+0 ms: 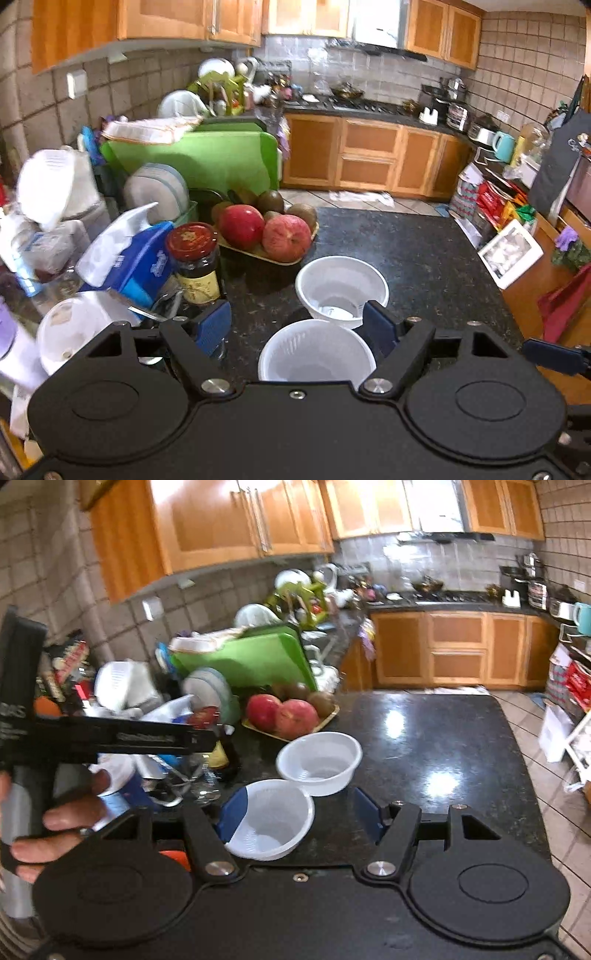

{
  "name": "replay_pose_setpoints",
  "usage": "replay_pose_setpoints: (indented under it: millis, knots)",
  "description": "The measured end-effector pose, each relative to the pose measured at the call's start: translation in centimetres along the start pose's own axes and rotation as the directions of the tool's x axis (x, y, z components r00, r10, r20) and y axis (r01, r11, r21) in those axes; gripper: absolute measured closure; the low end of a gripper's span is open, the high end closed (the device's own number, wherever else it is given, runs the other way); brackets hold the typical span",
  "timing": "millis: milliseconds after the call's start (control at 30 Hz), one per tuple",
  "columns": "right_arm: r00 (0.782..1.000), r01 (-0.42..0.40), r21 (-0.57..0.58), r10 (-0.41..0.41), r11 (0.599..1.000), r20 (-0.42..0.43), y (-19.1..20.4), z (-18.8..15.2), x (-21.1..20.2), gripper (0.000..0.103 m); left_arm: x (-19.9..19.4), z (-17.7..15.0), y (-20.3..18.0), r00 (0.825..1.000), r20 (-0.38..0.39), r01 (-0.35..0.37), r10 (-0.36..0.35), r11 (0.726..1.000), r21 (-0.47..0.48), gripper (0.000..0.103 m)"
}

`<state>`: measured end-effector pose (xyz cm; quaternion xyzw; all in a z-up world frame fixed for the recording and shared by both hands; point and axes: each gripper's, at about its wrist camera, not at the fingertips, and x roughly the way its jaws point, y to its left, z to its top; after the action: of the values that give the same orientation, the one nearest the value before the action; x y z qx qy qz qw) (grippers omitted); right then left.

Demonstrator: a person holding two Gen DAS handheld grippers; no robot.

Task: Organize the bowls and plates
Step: 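Move the open left gripper to the rim of another white bowl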

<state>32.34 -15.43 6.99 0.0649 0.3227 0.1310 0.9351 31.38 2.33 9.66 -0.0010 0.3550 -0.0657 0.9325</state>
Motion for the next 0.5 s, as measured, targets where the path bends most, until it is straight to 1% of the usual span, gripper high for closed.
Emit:
replay_pose_setpoints:
  millis: [100,167,233,400,500]
  knots:
    - [0.999,0.017,0.043,-0.016,0.999,-0.032,-0.5,1.0,1.6,0.038,1.3,1.0,0.5,0.998,-0.042,0.039,-0.04,0.999,-0.008,0.024]
    - [0.998,0.034,0.096,-0.029,0.995,-0.058,-1.1,1.5,2.7,0.038,2.0,1.3,0.5,0.998,-0.052,0.039,-0.039,0.999,0.002,0.025]
    - [0.996,0.062,0.131,-0.053,0.989,-0.065,-1.6,1.8,3.5,0.038,2.8,1.7,0.3,0.997,-0.064,0.045,-0.044,0.999,0.017,0.025]
    - [0.991,0.113,0.128,-0.103,0.985,-0.087,-1.9,2.4,5.6,0.038,4.7,2.3,0.5,0.992,-0.11,0.068,-0.064,0.997,0.035,0.025]
    - [0.989,0.111,0.111,-0.098,0.988,-0.115,-2.2,2.9,7.2,0.038,5.5,2.7,0.6,0.991,-0.122,0.05,-0.047,0.999,0.018,0.025]
